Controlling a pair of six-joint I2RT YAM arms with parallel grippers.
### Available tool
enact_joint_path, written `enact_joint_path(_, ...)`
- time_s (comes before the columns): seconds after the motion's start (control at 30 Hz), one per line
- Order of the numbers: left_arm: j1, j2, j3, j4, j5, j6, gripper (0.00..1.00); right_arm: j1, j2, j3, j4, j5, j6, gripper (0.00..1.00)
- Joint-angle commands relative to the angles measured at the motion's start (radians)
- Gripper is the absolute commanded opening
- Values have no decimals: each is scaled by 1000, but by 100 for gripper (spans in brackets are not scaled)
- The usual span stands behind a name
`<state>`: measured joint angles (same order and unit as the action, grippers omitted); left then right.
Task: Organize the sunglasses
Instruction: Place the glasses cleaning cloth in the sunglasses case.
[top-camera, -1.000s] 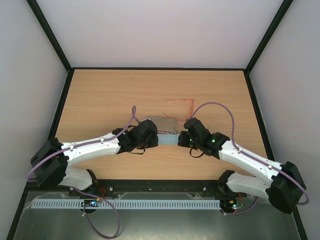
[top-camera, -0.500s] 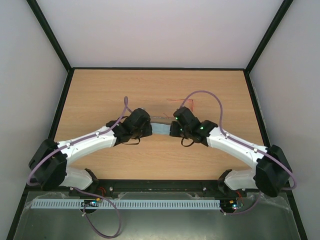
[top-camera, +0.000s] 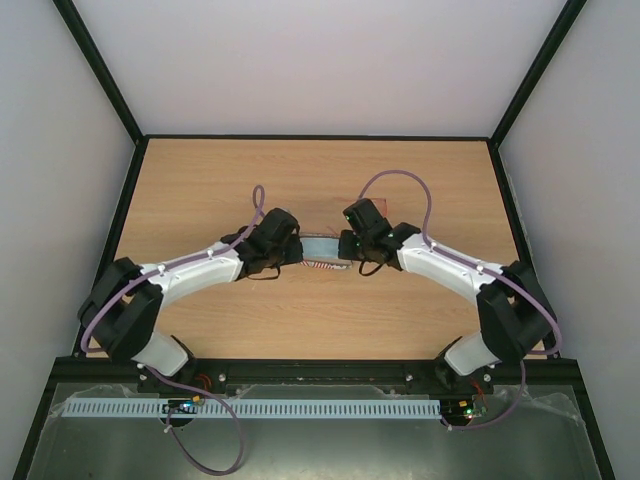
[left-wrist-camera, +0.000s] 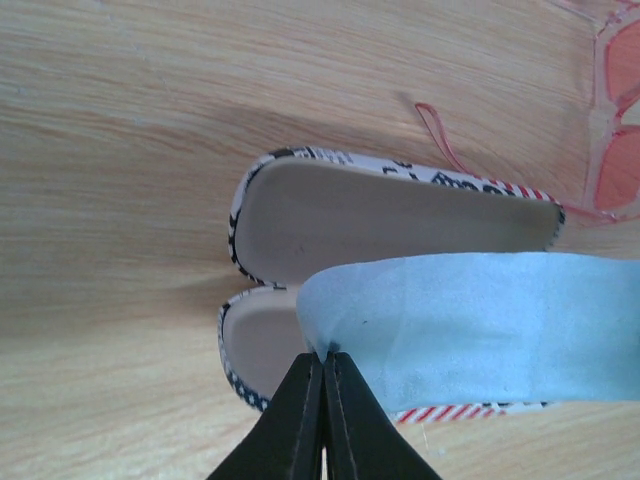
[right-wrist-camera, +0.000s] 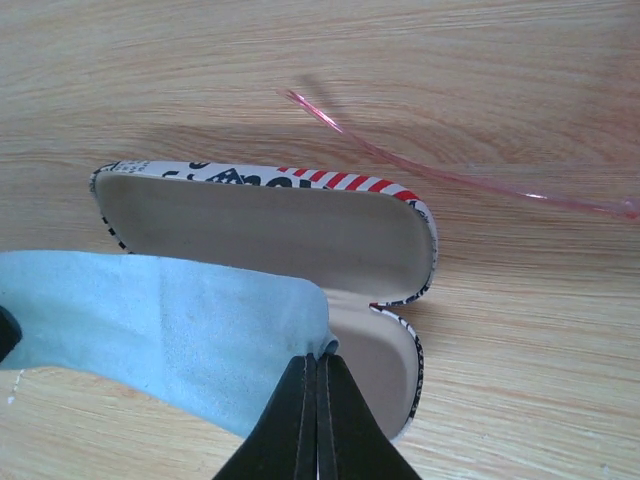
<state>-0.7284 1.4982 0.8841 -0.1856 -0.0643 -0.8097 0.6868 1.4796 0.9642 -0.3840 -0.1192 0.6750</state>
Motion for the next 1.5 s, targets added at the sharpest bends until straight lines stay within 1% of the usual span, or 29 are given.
enact_joint_path(0.0,30,37,22,71,7,48,2,-15,43,41,32,-10,-35,1)
enact_joint_path(0.33,61,100,33,140,10,88,2,-36,118,61,62,-17,-75,1)
enact_joint_path(0.67,69,175,42,199,27,93,2,-47,152,60,86,10,-89,1)
enact_joint_path(1.17,76,210,32,250,20,93,2,-49,172,59,111,62,-110,1)
enact_joint_path(1.47,76,221,8,288,18,87,2,-49,186,58,127,62,-117,1)
